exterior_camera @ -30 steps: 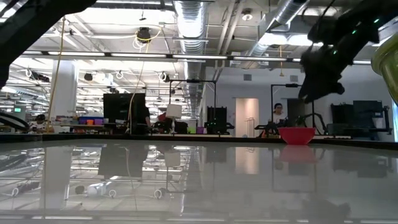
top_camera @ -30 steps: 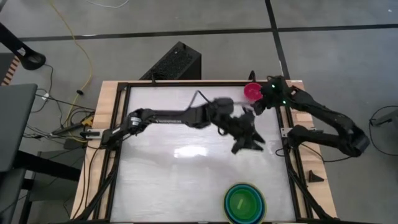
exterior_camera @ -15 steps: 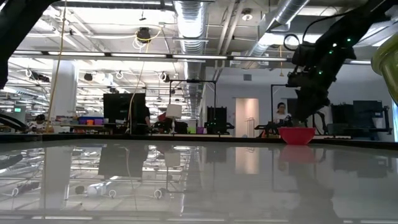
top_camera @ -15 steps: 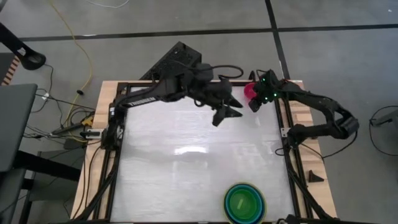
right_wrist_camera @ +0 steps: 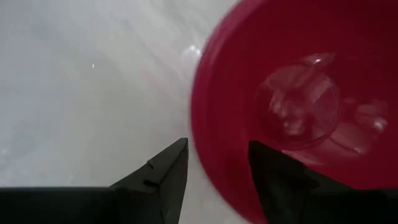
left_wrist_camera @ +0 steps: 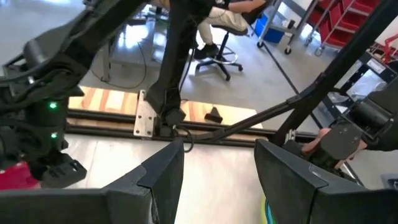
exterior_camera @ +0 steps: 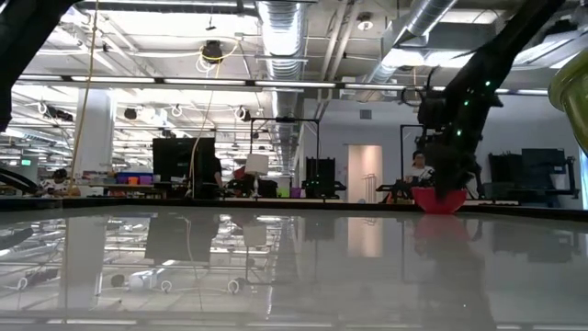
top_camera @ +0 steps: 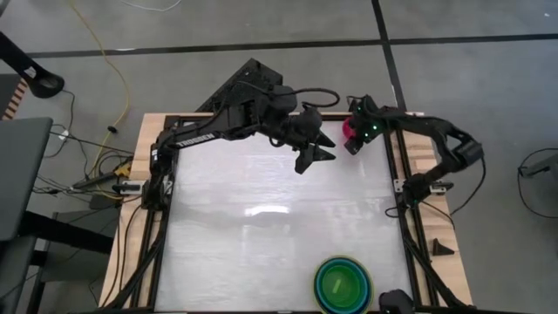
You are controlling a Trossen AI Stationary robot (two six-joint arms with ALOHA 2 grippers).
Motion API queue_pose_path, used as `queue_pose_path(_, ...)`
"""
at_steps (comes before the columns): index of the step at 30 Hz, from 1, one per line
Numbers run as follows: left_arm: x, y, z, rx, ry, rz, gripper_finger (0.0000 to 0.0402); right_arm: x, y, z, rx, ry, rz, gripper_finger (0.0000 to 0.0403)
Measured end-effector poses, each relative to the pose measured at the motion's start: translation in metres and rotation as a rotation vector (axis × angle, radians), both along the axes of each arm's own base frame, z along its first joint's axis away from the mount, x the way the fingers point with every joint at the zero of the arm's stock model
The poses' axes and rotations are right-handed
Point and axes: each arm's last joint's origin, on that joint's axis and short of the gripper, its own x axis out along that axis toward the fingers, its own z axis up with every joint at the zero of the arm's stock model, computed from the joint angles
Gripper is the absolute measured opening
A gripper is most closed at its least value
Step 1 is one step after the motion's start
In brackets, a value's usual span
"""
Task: Nest bowls inside each other by size order
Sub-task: Stack the red bowl into the light green bowl
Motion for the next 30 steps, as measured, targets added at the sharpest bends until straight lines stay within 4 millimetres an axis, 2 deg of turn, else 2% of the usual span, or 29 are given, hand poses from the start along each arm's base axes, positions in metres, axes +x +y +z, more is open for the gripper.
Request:
queue_pose_path(2,0.0,0.001,-0.001,0.0,0.004,0.003,0.0185,0.003,-0.004,-0.004,0.028,0.014,0.006,0.0192)
queue_pose_path(4,0.0,0.001,-0.001,-0.001,0.007,0.004,0.0185,0.008,-0.007,-0.006,0.054,0.026,0.003,0.0166)
queue_pose_path(9,-0.004,0.005,-0.002,0.003,0.039,0.012,0.0185,0.016,-0.005,0.002,0.109,-0.008,0.053,0.0039)
queue_pose_path(15,-0.029,0.023,0.018,0.042,0.012,0.057,0.0185,0.016,0.016,0.035,0.193,-0.24,0.052,0.0037)
queue_pose_path(18,-0.05,0.033,0.033,0.074,-0.003,0.099,0.0183,0.014,0.029,0.062,0.133,-0.345,0.058,0.0037)
queue_pose_path(24,-0.094,0.042,0.061,0.125,-0.019,0.176,0.018,0.006,0.054,0.091,0.077,-0.423,0.041,0.0037)
queue_pose_path(30,-0.123,0.04,0.073,0.144,0.01,0.213,0.018,0.004,0.081,0.111,0.08,-0.514,0.076,0.0037)
